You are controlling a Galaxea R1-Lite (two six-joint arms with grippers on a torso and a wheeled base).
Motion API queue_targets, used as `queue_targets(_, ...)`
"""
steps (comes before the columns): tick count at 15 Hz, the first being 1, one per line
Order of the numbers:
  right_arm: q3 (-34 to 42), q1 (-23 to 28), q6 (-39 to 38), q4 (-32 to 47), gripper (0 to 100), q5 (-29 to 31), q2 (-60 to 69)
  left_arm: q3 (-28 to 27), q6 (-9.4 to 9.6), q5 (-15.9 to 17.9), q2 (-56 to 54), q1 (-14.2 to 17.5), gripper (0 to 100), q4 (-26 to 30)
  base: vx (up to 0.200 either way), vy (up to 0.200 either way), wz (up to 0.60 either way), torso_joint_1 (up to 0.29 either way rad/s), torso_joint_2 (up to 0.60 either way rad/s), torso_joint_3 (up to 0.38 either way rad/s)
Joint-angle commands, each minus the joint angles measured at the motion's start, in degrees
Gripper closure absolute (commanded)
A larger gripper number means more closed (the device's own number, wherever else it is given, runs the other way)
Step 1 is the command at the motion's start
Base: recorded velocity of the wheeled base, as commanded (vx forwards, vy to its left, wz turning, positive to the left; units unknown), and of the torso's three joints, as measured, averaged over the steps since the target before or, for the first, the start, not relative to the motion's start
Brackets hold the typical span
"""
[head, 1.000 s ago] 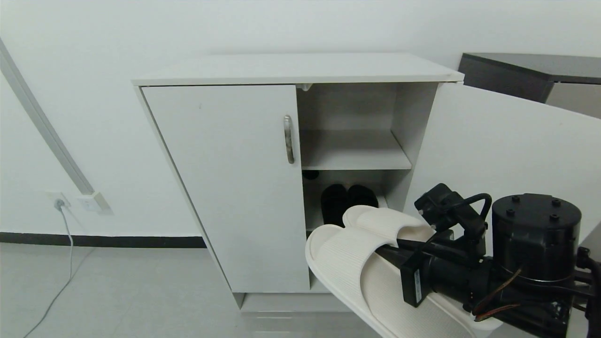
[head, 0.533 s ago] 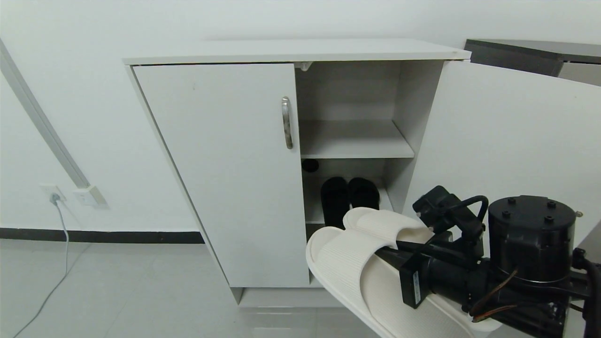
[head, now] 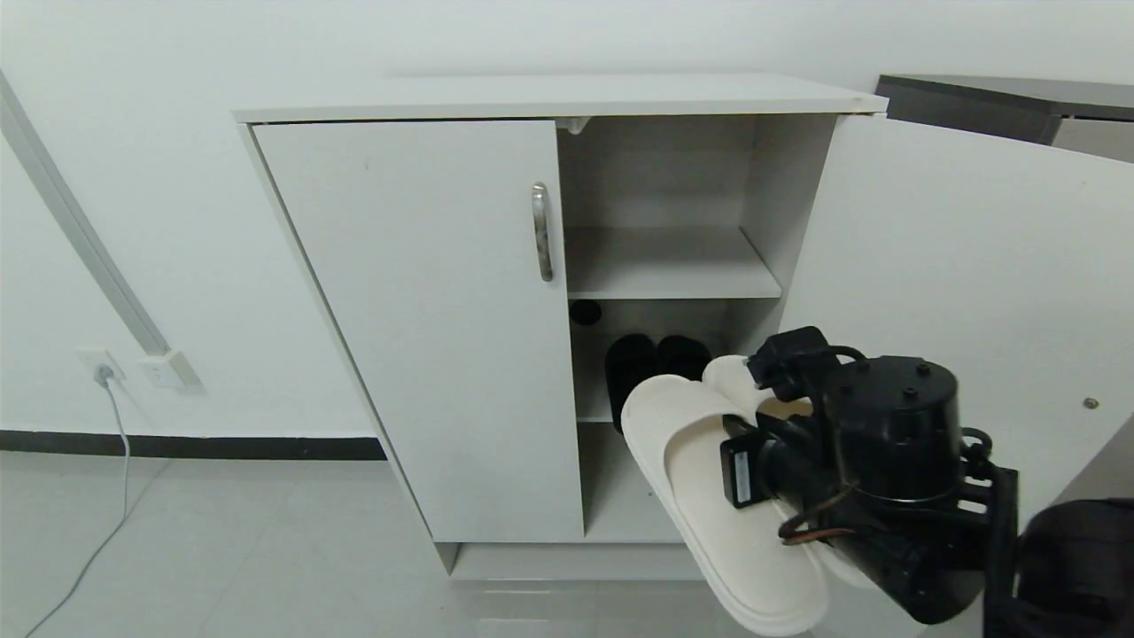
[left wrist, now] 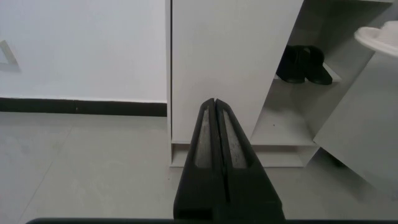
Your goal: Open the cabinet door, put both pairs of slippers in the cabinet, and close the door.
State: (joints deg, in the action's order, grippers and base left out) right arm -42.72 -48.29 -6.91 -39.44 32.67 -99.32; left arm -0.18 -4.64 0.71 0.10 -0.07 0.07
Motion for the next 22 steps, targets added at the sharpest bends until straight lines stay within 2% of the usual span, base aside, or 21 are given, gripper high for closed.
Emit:
queue_targets(1, -10.5, -0.8, -3.5, 6.5, 100, 6.8, -7.7, 0.0, -0.01, 0.0, 0.0, 0.1, 100, 0.0, 0.0, 0.0, 0.0, 0.0, 0.0, 0.0)
queue_targets(4, -26.5, -2.5, -11.2, 25.8, 100, 12.2, -8.4, 0.0, -0.01, 0.0, 0.0, 0.0, 100, 0.0, 0.0, 0.0, 0.0, 0.0, 0.0, 0.0)
queue_targets(6, -33.9, -3.0, -12.7, 32.8, 100, 15.1, -8.3, 0.0, -0.01, 0.0, 0.0, 0.1, 100, 0.0, 0.0, 0.0, 0.0, 0.0, 0.0, 0.0)
queue_targets(9, -38.8, -3.3, -11.4, 35.0, 100, 16.7, -8.3, 0.0, -0.01, 0.0, 0.0, 0.0, 100, 0.0, 0.0, 0.0, 0.0, 0.0, 0.0, 0.0)
queue_targets(17, -39.5, -3.3, -8.5, 34.7, 100, 16.8, -7.6, 0.0, 0.07, 0.0, 0.0, 0.0, 100, 0.0, 0.0, 0.0, 0.0, 0.0, 0.0, 0.0)
queue_targets(22, -39.5, -3.3, -8.1, 34.6, 100, 16.9, -7.5, 0.0, 0.07, 0.0, 0.0, 0.0, 100, 0.0, 0.2, 0.0, 0.0, 0.003, 0.01, 0.003)
